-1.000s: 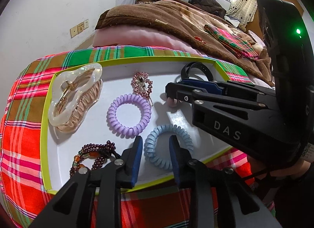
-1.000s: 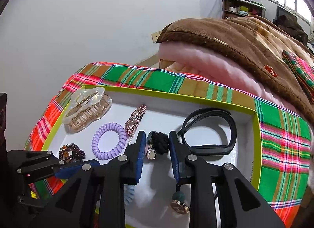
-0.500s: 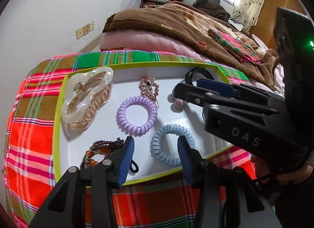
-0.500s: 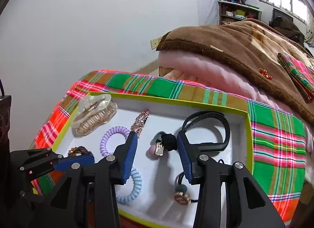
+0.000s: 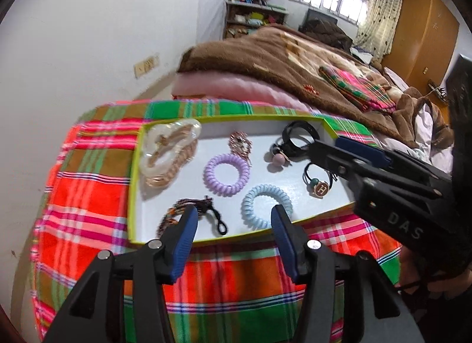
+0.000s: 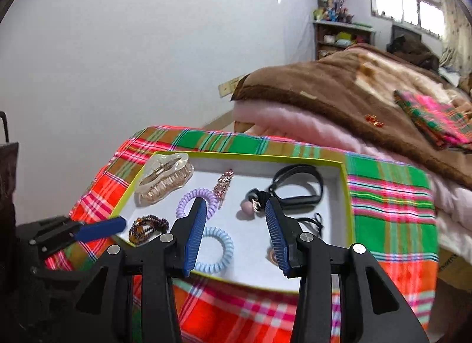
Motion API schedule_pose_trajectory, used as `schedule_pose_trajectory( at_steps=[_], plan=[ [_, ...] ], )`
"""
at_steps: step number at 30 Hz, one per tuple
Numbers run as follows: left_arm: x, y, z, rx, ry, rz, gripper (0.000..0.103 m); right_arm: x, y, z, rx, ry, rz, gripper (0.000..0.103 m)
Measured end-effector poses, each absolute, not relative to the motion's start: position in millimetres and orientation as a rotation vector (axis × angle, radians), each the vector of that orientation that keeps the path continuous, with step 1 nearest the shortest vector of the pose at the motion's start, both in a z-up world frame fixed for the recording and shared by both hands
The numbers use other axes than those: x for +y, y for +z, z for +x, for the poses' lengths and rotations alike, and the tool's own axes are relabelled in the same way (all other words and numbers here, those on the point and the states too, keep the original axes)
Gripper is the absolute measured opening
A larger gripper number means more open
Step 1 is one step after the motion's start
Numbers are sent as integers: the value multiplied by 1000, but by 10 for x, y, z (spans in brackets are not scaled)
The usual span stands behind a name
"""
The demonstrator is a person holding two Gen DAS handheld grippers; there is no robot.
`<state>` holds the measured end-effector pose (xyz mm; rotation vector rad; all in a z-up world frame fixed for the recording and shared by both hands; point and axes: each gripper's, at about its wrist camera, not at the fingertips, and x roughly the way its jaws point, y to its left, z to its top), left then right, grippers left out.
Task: Organize jewelry
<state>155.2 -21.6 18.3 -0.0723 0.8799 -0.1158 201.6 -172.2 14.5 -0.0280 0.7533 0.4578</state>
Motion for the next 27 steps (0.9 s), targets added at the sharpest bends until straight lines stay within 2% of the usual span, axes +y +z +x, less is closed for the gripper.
schedule_pose_trajectory(
  at_steps=[7,27],
  plan=[
    [-188,220,1340,806,-32,-37,55,-1768,208,1583,668,391,-49,43],
    [-119,264,795,654,78,9,58,-1900,135,874,606,272,-6,43]
  ],
)
